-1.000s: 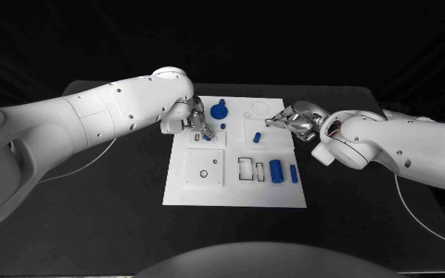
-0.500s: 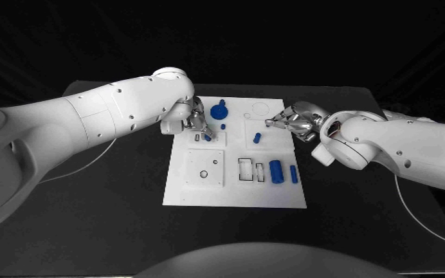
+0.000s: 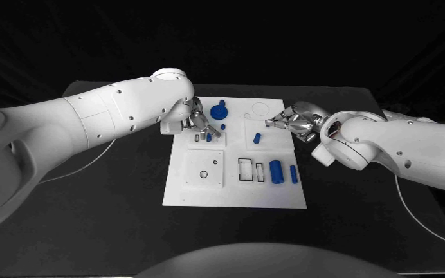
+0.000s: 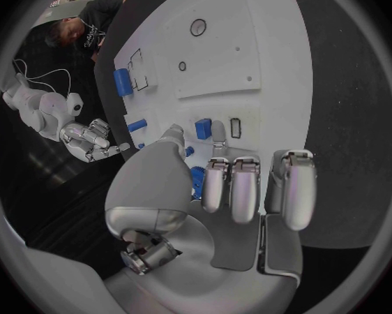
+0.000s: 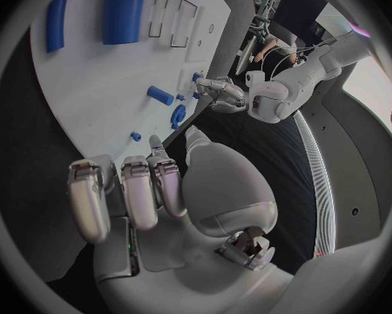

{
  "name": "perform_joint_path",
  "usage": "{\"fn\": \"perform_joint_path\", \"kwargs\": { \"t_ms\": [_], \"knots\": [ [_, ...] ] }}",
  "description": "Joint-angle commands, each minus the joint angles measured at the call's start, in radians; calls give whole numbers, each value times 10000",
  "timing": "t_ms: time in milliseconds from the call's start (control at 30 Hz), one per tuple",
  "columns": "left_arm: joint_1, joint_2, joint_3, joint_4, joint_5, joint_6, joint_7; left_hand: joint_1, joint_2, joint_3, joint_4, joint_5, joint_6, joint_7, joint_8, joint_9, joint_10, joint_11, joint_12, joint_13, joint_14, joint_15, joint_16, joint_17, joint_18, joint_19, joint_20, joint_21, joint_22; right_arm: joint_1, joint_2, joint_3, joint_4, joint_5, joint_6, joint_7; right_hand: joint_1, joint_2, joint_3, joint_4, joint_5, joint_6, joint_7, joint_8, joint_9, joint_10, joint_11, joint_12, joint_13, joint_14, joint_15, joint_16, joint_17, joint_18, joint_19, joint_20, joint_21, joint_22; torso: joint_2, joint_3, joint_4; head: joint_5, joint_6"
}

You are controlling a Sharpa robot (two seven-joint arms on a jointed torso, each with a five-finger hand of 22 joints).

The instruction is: Assemble the parts on the task board

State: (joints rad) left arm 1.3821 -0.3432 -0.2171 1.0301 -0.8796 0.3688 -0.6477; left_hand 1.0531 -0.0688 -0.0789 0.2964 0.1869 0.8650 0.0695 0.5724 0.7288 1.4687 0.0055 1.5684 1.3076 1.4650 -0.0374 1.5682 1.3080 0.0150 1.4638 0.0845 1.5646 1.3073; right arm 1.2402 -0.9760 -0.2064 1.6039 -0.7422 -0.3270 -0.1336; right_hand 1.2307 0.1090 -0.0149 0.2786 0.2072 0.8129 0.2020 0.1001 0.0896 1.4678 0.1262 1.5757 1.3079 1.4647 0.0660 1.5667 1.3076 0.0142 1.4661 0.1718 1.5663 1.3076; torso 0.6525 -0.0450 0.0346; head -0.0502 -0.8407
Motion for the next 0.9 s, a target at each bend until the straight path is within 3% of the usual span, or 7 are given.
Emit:
{"fn": "perform_joint_path", "kwargs": {
  "t_ms": [33,233,367,433,600,800,900],
  "knots": [
    [-3,-54,3,88,-143,-462,132,-206,-48,-97,0,-287,101,-22,-33,58,1021,49,24,2632,1058,83,26,2628,-150,1070,64,62,2635,-9,-1,-3,-5,-86,126,7,-29,100,-37,2,65,-58,33,44,15,1030,72,-49,2629,1061,69,41,2632,-142,1047,77,45,2632,-3,-1,1,-2,8],
    [24,-364,24,430,-478,-1164,418,-470,-188,-167,3,-559,118,-26,-23,165,1021,42,24,2632,1058,73,26,2628,-150,1070,58,62,2635,-21,3,-4,-25,-86,147,12,-29,100,-37,2,65,-58,33,44,15,1030,72,-49,2629,1061,69,41,2632,-142,1047,77,45,2632,-16,0,9,-12,48],
    [187,-689,122,793,-624,-1548,689,-422,-309,-153,3,-550,86,-29,65,302,1021,40,24,2632,1058,70,26,2628,-150,1070,55,62,2635,-28,7,-4,-36,-86,161,4,-29,100,-37,2,65,-58,33,44,15,1030,72,-49,2629,1061,69,41,2632,-142,1047,77,45,2632,-19,2,21,-23,51],
    [308,-795,163,850,-624,-1557,819,-179,-323,-69,1,-412,-18,-44,290,593,1021,30,24,2632,1058,60,26,2628,-150,1070,49,62,2635,-33,1,-5,-41,-86,164,1,-29,100,-37,2,65,-58,33,44,15,1030,72,-49,2629,1061,69,41,2632,-142,1047,77,45,2632,-5,-3,33,-20,48],
    [526,-898,208,552,-544,-1483,1177,130,-222,8,-3,39,-35,-133,726,1114,1021,-47,24,2632,1058,1,26,2628,-150,1070,10,62,2635,-42,17,-5,-62,-86,163,3,-29,108,-38,3,66,-62,36,44,15,1030,76,-49,2629,1061,73,41,2632,-142,1047,81,45,2632,-17,7,2,52,98],
    [588,-839,201,86,-545,-1215,1315,282,-141,57,-13,84,-22,-170,806,1236,1021,-81,24,2632,1058,-26,26,2628,-150,1070,-12,62,2635,-45,20,-6,-49,-86,171,4,-29,108,-38,3,66,-62,36,44,15,1030,76,-49,2629,1061,73,41,2632,-142,1047,81,45,2632,5,-5,1,33,142],
    [595,-721,135,-171,-708,-1096,1361,371,-66,92,-16,75,-43,-180,802,1268,1021,-93,24,2632,1058,-39,26,2628,-150,1070,-24,62,2635,-46,22,-6,-48,-86,170,4,-29,108,-38,3,66,-62,36,44,15,1030,76,-49,2629,1061,73,41,2632,-142,1047,81,45,2632,3,1,-4,59,142]
  ]
}}
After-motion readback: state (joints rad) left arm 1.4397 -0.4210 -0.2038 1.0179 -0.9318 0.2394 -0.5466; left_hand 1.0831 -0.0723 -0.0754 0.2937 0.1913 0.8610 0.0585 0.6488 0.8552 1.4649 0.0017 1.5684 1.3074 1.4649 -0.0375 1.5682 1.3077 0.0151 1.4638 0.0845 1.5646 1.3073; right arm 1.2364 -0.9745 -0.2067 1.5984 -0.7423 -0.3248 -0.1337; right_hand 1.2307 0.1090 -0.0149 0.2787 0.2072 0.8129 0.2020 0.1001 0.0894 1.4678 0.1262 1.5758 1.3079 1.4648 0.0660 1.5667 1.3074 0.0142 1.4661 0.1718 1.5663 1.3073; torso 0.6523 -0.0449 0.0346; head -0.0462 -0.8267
